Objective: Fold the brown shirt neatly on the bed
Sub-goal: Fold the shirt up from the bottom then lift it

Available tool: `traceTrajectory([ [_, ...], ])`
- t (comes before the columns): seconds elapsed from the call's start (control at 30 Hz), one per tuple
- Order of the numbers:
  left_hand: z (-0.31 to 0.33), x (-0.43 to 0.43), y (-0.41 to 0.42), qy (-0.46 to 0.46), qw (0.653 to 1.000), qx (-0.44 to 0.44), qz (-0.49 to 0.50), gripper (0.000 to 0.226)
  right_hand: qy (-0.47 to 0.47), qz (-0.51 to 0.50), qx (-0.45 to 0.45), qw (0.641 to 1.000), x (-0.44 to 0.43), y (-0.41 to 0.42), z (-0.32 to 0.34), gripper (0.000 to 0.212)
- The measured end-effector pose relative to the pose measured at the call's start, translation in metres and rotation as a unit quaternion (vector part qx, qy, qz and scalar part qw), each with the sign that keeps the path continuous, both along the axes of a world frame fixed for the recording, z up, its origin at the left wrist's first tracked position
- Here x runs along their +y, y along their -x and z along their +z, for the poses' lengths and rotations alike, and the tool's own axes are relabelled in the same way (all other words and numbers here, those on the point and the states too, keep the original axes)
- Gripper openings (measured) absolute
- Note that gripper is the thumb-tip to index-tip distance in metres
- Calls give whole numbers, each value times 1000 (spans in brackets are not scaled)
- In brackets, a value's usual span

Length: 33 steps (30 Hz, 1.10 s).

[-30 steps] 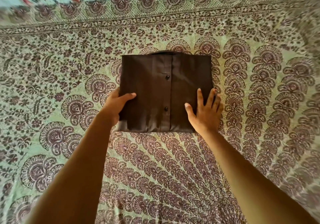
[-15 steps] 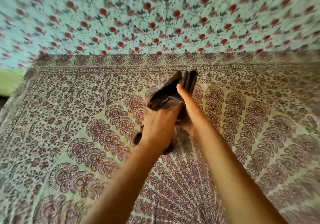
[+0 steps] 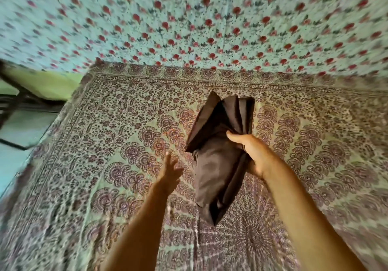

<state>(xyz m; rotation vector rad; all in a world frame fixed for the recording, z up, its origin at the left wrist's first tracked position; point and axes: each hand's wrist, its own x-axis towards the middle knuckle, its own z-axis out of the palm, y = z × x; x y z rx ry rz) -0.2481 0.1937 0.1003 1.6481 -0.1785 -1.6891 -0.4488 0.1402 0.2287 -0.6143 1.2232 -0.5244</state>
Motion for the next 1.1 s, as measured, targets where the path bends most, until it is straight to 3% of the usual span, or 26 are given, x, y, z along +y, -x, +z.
traceTrajectory([
  [0.07,24,14,16,9,999,37,-18,69,-1,4,-52,999,16,0,14,18],
  [0.13,24,20,26,56,997,51,22,47,1,-14,-104,994,23,4,18,20],
  [0.2,49,41,31,112,986,111,58,38,-6,-16,-127,992,31,7,19,21],
  [0.27,26,49,22,121,986,57,102,44,-17,-13,-127,992,36,15,16,22],
  [0.37,27,59,-16,117,984,104,80,75,-34,-7,-85,996,38,38,8,23],
  [0.43,36,63,-36,108,992,60,24,66,-34,3,-43,998,40,56,-1,19],
  [0.53,60,64,-51,157,987,-25,-38,25,-26,15,-16,999,47,71,-18,15],
  [0.57,68,65,-52,168,984,-48,-39,21,-23,8,-19,1000,52,73,-22,16],
  [0.67,90,80,-52,191,973,-127,-5,25,25,-13,8,1000,67,68,-33,44],
  [0.77,104,106,-59,204,964,-168,34,27,149,-25,68,986,90,51,-31,45],
  [0.9,114,150,-79,201,953,-209,86,43,251,3,84,964,128,24,-20,74],
  [1.0,132,187,-87,228,935,-235,135,42,301,-3,41,953,150,4,-9,69],
  [1.1,150,233,-107,256,917,-262,159,54,328,34,24,944,177,-26,-4,48],
])
